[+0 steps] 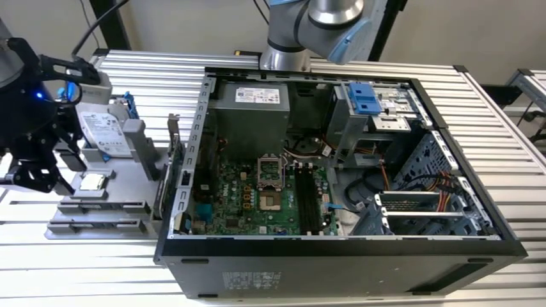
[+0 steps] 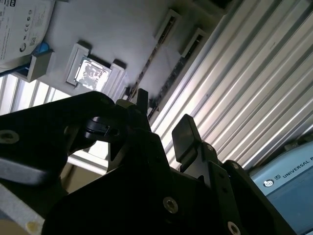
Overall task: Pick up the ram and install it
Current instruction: 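Pick up the ram and move it above insertion slot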
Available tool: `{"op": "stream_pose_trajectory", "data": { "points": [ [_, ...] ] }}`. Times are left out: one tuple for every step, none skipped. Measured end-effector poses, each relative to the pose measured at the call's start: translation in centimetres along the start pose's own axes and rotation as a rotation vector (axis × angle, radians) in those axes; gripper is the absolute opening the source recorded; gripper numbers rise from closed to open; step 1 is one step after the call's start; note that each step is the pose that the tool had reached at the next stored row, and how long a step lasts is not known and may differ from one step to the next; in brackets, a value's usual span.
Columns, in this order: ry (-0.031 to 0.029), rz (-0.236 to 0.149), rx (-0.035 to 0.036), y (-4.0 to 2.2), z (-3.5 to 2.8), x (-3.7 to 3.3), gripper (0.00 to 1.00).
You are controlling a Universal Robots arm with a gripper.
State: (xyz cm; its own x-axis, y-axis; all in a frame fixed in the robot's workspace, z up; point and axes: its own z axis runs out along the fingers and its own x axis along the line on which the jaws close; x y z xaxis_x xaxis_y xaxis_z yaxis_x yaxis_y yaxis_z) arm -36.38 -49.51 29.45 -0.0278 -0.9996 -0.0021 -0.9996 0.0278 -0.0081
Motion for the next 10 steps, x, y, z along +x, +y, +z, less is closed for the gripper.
{"op": "stream_pose_trajectory", "data": {
  "points": [
    [0.0001, 0.0, -0.0001, 0.0, 0.07, 0.03, 1.0],
    [0.0001, 0.0, -0.0001, 0.0, 0.14, 0.06, 1.0],
    [0.0001, 0.0, -0.0002, 0.0, 0.21, 0.1, 1.0],
    [0.0002, 0.0, -0.0002, 0.0, 0.29, 0.14, 1.0],
    [0.0001, 0.0, -0.0002, 0.0, 0.36, 0.17, 1.0],
    [0.0, 0.0, -0.0001, 0.0, 0.43, 0.21, 1.0],
    [-0.0001, 0.0, 0.0001, 0.0, 0.5, 0.25, 1.0],
    [0.0, 0.0, 0.0, 0.0, 0.56, 0.3, 1.0],
    [0.0, 0.0, -0.0001, 0.01, 0.6, 0.35, 1.0],
    [0.0001, 0.0, -0.0001, 0.02, 0.64, 0.41, 1.0]
  ]
}}
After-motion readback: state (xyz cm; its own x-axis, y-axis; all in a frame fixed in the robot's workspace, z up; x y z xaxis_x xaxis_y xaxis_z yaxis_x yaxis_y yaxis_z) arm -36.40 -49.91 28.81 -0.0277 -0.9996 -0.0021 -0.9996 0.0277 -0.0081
